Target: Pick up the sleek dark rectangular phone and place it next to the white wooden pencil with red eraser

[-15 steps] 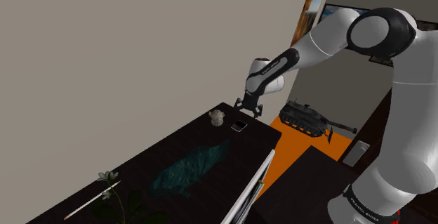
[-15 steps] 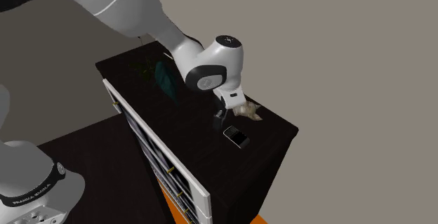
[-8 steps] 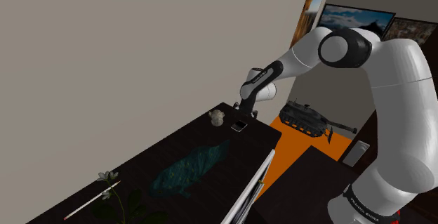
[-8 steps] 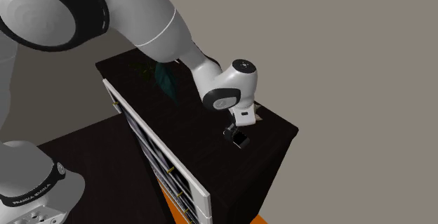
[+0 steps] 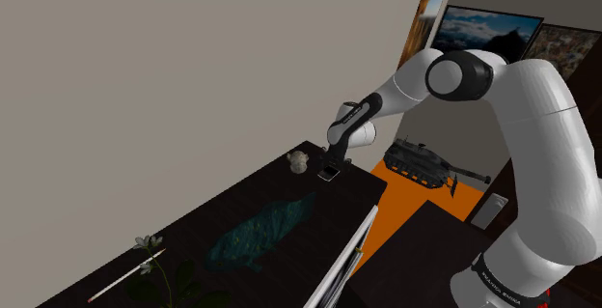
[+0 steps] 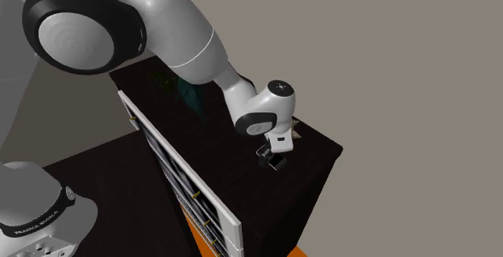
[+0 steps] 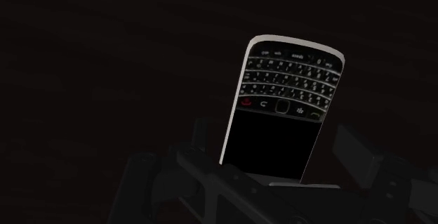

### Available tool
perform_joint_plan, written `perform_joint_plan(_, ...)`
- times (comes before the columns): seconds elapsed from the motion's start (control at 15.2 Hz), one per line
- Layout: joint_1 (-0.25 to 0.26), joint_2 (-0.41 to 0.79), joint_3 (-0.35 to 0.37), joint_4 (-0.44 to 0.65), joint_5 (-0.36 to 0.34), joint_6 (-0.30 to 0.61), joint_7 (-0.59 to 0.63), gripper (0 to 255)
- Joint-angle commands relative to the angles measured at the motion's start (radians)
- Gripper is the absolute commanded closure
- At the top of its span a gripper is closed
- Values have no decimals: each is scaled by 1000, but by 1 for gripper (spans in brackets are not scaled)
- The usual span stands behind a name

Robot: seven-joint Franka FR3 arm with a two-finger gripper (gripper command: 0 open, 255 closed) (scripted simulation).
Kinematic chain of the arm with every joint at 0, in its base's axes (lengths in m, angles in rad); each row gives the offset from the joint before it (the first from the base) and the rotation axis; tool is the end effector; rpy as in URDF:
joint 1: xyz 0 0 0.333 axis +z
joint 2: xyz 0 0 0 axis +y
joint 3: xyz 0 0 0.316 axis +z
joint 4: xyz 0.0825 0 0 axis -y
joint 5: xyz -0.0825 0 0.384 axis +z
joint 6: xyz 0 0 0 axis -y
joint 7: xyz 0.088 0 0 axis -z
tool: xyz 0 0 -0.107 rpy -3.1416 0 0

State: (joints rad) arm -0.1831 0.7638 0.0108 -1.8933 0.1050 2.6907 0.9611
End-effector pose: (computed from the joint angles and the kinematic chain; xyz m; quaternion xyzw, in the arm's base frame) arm 0.6116 -0.1100 0.0987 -0.8163 0.5768 -0.0049 0.0317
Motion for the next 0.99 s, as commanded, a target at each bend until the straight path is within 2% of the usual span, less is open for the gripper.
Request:
perform_joint_plan(0.0,0,3,0,1,0,3,0,0)
perform_joint_plan(0.33,0,3,0,1,0,3,0,0)
perform_joint_plan(0.4,0,3,0,1,0,3,0,255)
perform_joint_plan(0.92,-1,5,0,1,0,4,-1,255)
